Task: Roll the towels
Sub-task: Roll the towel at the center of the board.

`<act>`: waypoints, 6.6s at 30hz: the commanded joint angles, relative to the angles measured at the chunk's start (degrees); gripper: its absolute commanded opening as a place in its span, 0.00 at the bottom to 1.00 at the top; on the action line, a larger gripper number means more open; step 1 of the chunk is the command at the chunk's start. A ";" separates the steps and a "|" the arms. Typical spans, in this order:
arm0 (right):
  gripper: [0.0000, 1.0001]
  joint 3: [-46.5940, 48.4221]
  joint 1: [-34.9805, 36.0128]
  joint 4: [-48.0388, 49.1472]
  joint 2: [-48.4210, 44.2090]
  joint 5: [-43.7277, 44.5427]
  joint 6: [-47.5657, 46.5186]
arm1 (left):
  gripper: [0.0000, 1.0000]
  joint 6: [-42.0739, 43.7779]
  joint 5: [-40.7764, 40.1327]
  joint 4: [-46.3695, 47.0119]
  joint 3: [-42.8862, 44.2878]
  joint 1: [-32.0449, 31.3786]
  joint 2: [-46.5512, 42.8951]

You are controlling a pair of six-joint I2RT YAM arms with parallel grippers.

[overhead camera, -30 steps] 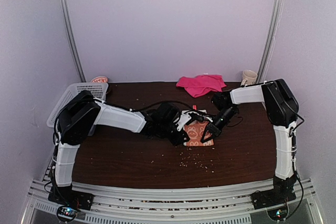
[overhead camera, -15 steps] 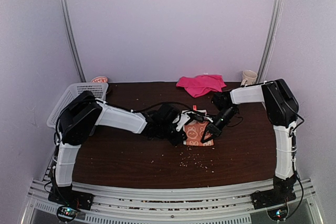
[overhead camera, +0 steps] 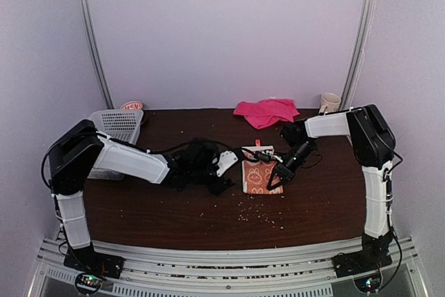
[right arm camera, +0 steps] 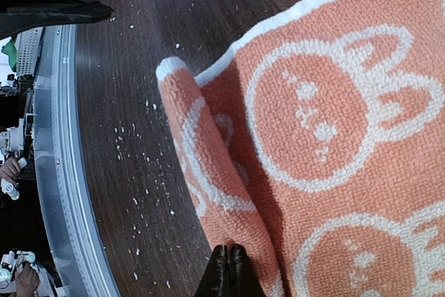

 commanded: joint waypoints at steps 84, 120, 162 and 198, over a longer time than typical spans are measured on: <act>0.93 -41.89 -6.85 39.29 -49.66 14.93 -25.10 | 0.00 26.40 9.56 -24.33 25.48 -6.59 19.11; 0.55 -55.77 17.91 74.50 -37.79 47.37 -26.06 | 0.00 20.54 29.46 -42.96 43.67 -0.60 27.51; 0.23 -55.31 20.04 71.52 -36.46 50.21 -24.27 | 0.00 19.90 29.83 -43.23 43.74 -0.01 27.85; 0.05 -23.93 5.30 21.17 -20.30 21.75 -13.40 | 0.52 19.93 16.47 -1.65 6.12 -1.33 -0.96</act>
